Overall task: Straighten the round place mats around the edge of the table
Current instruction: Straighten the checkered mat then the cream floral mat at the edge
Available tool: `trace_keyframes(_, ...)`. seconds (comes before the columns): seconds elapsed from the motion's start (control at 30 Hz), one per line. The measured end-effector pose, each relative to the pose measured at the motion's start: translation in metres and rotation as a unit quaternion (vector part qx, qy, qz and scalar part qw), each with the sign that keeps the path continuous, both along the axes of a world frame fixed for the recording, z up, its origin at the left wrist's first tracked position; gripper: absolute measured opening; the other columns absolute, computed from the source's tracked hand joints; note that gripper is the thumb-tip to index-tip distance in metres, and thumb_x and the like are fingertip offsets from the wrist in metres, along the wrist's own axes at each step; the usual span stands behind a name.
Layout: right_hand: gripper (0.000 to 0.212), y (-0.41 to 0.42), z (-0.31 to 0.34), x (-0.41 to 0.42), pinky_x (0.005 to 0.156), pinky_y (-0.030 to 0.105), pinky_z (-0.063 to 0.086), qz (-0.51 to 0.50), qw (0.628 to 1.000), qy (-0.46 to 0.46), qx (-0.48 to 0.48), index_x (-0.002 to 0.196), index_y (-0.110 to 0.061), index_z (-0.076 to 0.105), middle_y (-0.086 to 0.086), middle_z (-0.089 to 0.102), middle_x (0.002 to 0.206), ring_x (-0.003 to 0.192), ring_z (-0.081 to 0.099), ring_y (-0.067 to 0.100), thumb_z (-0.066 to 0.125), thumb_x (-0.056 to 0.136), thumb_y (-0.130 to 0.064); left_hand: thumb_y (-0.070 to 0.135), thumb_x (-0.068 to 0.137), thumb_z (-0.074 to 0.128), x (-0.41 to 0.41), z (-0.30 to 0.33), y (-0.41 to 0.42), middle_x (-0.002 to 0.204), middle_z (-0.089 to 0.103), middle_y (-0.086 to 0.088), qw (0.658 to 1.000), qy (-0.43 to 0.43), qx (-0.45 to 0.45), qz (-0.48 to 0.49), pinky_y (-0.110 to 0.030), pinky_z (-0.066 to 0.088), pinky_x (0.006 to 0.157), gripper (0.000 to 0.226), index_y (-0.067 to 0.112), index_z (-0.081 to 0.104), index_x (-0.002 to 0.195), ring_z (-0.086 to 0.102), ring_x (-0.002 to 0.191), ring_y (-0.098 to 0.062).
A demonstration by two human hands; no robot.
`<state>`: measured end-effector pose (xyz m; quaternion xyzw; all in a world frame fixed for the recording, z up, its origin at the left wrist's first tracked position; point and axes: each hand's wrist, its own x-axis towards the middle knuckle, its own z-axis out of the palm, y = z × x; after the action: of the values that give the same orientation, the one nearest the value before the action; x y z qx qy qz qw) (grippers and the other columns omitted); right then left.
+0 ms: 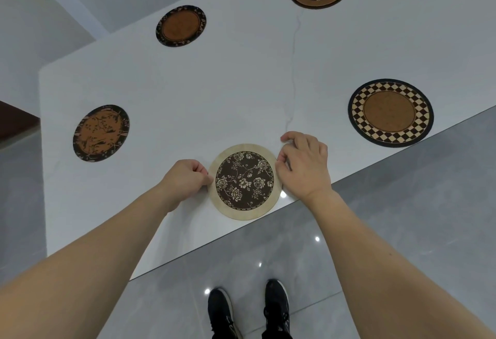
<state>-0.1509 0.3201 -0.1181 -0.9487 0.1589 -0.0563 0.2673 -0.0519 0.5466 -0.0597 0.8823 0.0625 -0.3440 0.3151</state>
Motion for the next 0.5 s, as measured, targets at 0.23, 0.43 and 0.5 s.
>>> trace_keyframes(0.23,0.008,0.0,-0.0009,0.0,0.095,0.031,0.02,0.001,1.0,-0.003,0.0,0.072,-0.02,0.06,-0.008,0.054,0.125,0.119,0.041,0.021,0.055,0.079,-0.022,0.004,0.077,0.068,0.0011,-0.0012,0.0008,0.058,0.053,-0.001,1.0,-0.005,0.007,-0.003,-0.024,0.037,0.054,0.027,0.016,0.052,0.058,0.044,0.051,-0.015)
trace_keyframes(0.43,0.009,0.0004,-0.0002,-0.0004,0.096,0.031,0.019,0.002,1.0,-0.011,-0.002,0.074,-0.019,0.061,-0.008,0.055,0.124,0.118,0.041,0.02,0.055,0.08,-0.023,0.006,0.076,0.069,0.0018,-0.002,0.0019,0.056,0.053,-0.001,1.0,-0.008,0.005,-0.003,-0.024,0.037,0.054,0.028,0.017,0.051,0.058,0.045,0.051,-0.014)
trace_keyframes(0.5,0.009,0.0005,-0.0004,-0.0006,0.096,0.032,0.019,0.003,1.0,-0.012,-0.001,0.074,-0.019,0.061,-0.008,0.055,0.124,0.118,0.041,0.02,0.055,0.08,-0.022,0.006,0.076,0.068,0.0007,-0.0029,0.0025,0.056,0.052,-0.001,1.0,-0.011,0.005,-0.006,-0.024,0.037,0.053,0.028,0.017,0.051,0.057,0.044,0.051,-0.015)
